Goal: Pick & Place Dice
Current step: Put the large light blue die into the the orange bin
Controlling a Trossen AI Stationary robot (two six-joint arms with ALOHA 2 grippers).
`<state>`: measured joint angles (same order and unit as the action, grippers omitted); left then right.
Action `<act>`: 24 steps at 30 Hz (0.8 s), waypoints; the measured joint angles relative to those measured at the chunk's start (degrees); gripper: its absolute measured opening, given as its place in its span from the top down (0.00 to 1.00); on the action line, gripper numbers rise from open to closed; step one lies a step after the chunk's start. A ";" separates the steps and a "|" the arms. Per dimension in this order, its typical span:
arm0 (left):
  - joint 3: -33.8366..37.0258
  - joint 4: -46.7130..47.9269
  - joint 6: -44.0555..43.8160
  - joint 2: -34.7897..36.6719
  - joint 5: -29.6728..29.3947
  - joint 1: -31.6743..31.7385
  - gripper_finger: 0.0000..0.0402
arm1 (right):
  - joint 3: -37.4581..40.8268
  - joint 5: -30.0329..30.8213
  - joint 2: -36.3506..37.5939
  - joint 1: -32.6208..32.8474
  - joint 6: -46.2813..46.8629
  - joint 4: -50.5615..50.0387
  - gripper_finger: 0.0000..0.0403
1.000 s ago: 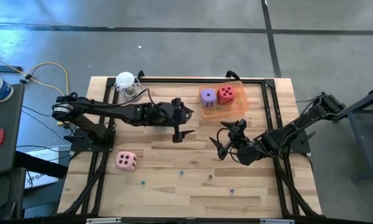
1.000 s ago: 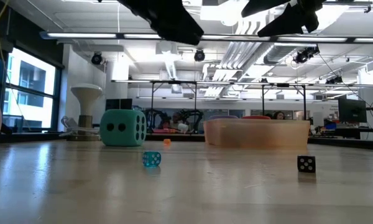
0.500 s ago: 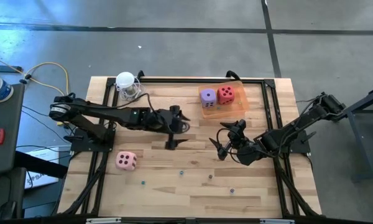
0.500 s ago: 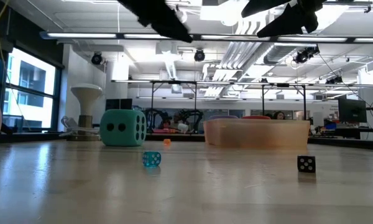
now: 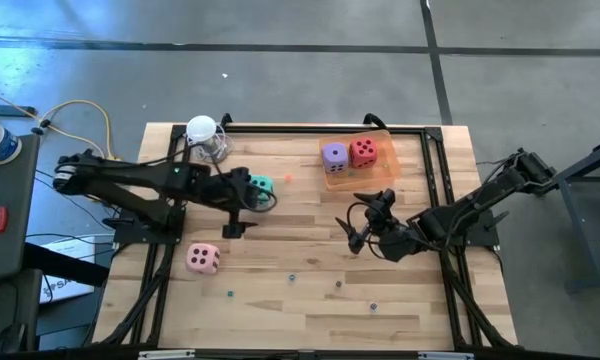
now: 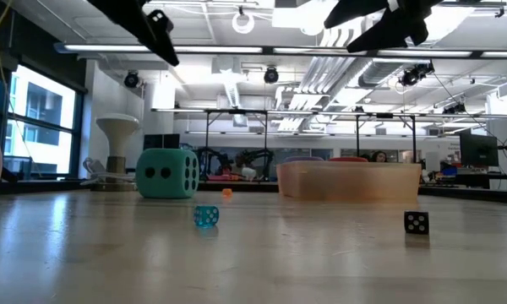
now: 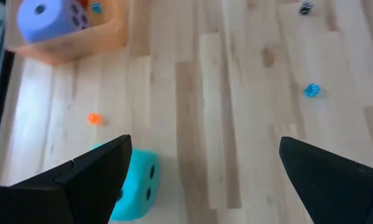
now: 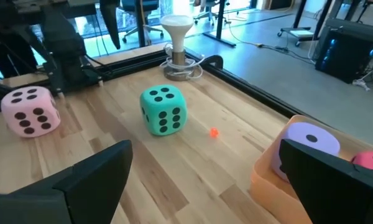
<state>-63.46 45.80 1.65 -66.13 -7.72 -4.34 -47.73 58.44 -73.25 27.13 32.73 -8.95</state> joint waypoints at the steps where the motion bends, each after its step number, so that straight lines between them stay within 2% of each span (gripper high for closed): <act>1: 0.61 0.00 0.08 0.64 -0.10 0.48 0.01 | 0.00 -0.03 0.00 -0.15 -0.01 0.21 0.01; 5: 4.17 -2.34 2.54 3.62 -0.09 3.18 0.01 | -0.01 -0.22 0.00 -0.24 0.00 0.34 0.01; 13: 12.60 -13.89 3.91 9.09 1.06 9.85 0.01 | 0.00 -1.65 0.00 -0.15 -0.02 0.32 0.01; 19: 16.43 -15.96 4.60 9.25 5.94 13.28 0.01 | -0.01 -1.71 0.00 -0.15 -0.02 0.32 0.01; 24: 16.74 -16.85 12.13 9.23 13.22 15.67 0.01 | 0.00 -1.42 0.00 -0.15 -0.02 0.34 0.01</act>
<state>-46.72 28.95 13.78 -56.90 5.50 11.33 -47.73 57.01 -73.25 26.98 32.71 -8.60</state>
